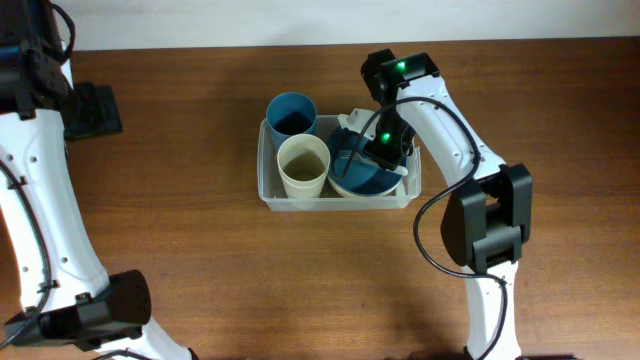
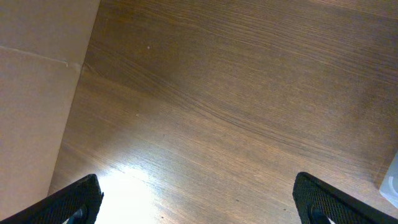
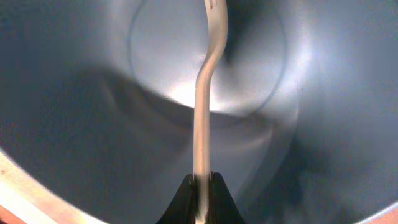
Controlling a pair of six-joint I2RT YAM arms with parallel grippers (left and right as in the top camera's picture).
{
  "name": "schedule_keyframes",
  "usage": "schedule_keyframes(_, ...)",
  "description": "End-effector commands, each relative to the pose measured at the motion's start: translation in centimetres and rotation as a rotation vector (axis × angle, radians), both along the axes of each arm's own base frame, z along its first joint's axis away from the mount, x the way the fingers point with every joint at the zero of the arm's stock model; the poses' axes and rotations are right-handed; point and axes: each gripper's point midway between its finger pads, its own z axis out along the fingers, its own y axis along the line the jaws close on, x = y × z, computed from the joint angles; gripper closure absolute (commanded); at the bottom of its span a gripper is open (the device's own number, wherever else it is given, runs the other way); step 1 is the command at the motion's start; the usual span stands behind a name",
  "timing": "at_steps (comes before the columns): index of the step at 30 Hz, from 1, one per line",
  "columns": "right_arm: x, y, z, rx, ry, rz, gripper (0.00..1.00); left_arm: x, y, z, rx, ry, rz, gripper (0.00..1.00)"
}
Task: Pack container
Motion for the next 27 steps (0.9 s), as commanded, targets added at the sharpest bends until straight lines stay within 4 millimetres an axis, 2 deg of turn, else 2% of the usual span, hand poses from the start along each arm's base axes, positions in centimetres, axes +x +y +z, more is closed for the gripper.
schedule_keyframes(1,0.3,-0.3,-0.4,-0.023,-0.006,0.001,0.96,-0.5,0.2,1.4,0.022,-0.039,0.006,0.0)
schedule_keyframes(4,1.1,-0.1,0.4,-0.012,-0.039,-0.007,0.96,-0.5,0.2,1.4,0.022,-0.039,0.006,0.0)
schedule_keyframes(16,5.3,1.2,6.1,0.052,-0.245,-0.085,0.96,-0.5,0.2,1.4,0.022,-0.039,0.006,0.0)
schedule_keyframes(23,6.0,-0.2,9.7,-0.001,-0.332,-0.132,0.96,-0.5,0.2,1.4,0.022,-0.039,0.006,0.0)
schedule_keyframes(27,5.6,-1.9,9.8,-0.063,-0.318,-0.159,0.96,-0.5,0.2,1.4,0.022,-0.039,0.006,0.0)
